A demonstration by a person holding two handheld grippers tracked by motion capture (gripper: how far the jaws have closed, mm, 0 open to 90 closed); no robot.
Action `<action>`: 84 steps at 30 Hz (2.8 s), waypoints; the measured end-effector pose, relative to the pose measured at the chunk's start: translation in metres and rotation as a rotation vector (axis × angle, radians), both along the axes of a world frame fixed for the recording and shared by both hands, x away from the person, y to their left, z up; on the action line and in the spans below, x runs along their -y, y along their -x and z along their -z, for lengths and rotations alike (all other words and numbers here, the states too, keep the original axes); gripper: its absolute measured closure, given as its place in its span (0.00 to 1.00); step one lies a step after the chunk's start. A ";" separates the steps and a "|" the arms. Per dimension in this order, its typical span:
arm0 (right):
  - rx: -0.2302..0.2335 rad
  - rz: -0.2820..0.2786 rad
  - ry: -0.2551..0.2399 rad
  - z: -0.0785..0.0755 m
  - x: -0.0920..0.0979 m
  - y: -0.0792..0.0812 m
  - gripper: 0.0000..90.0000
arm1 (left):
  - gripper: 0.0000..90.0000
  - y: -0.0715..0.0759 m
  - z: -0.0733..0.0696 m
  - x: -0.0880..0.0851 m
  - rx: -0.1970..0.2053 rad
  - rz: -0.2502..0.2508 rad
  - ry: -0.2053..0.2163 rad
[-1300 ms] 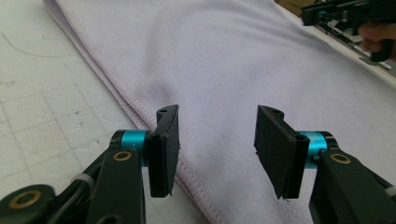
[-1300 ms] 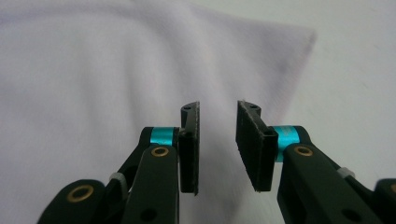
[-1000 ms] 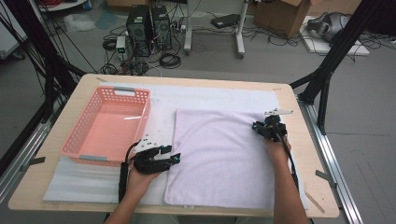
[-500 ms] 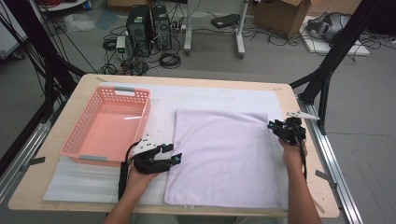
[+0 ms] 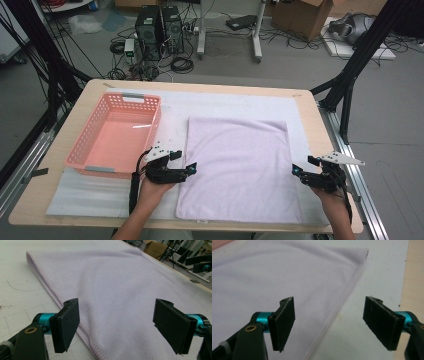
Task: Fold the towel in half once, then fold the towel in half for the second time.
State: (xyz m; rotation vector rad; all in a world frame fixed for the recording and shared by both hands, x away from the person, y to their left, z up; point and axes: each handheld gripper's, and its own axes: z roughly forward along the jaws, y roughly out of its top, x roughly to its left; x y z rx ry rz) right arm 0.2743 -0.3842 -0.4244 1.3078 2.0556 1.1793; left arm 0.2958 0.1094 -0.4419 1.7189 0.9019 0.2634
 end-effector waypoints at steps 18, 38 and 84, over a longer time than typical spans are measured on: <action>-0.002 -0.008 -0.014 0.001 -0.003 -0.002 0.23 | 0.25 -0.004 -0.001 0.000 -0.005 0.002 0.022; -0.095 0.006 0.026 0.003 -0.018 -0.055 0.30 | 0.31 -0.074 -0.023 0.005 -0.098 -0.073 0.039; -0.167 0.157 -0.065 0.009 -0.008 -0.111 0.98 | 0.96 -0.114 -0.001 0.014 -0.176 -0.287 -0.067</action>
